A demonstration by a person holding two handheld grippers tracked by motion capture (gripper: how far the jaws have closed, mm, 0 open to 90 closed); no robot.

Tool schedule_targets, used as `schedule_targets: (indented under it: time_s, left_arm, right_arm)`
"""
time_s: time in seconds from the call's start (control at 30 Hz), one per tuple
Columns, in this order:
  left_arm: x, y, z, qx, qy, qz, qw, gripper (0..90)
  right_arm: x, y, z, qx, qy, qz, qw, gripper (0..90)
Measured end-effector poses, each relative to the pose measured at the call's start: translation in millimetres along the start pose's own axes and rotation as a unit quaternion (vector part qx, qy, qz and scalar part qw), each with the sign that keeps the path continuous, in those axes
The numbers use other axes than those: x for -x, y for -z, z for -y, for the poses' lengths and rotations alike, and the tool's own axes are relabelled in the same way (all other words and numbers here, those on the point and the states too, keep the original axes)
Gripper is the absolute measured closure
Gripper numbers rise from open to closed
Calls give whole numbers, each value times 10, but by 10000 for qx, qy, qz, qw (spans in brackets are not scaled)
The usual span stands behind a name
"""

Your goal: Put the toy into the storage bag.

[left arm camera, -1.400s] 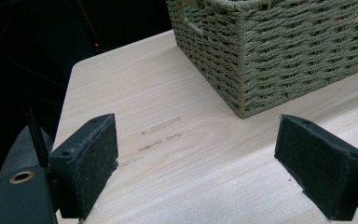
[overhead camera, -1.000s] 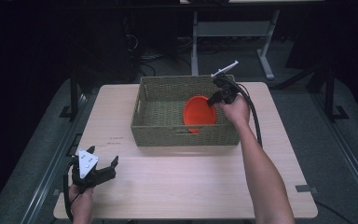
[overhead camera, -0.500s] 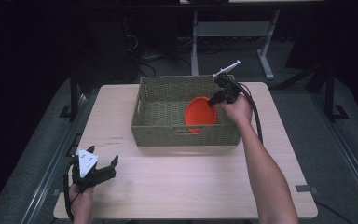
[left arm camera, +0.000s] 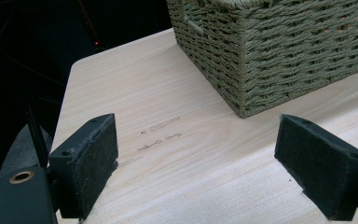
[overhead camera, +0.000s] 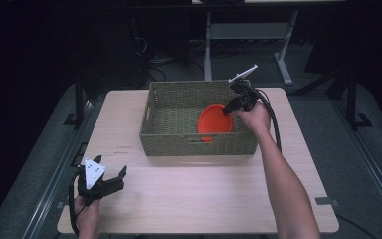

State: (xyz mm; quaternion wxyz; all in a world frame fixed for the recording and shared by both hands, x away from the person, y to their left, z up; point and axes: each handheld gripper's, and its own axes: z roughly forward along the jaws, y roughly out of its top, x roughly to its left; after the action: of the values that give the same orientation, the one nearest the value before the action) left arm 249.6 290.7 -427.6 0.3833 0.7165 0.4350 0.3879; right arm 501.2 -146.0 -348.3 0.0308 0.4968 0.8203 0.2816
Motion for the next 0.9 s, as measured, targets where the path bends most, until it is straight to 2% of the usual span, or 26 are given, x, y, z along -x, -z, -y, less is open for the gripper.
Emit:
schedule_targets:
  time_s: [0.17, 0.27, 0.53, 0.6, 0.67, 0.7, 0.9]
  left_arm:
    - [-11, 11, 7, 18, 20, -23, 10000, 128]
    - [-14, 16, 8, 1, 21, -30, 10000, 128]
    - [-13, 21, 9, 5, 34, -38, 10000, 128]
    - [-16, 22, 16, -32, -11, -33, 10000, 128]
    - [-18, 28, 15, -10, 37, -41, 10000, 128]
    - [-20, 31, 14, 0, 38, -51, 10000, 128]
    - [-16, 24, 15, 5, 49, -51, 10000, 128]
  right_arm:
    - [36, 23, 33, 53, -88, 5, 9999, 665]
    - [48, 35, 40, 64, -149, -103, 9998, 652]
    - [7, 82, 60, 127, -70, -211, 9997, 608]
    - [9, 96, 72, 172, -58, -279, 9994, 576]
    - [16, 118, 92, 226, -74, -358, 9991, 557]
    - [26, 141, 117, 281, -100, -452, 9985, 517]
    - [42, 238, 176, 367, -114, -648, 9972, 467]
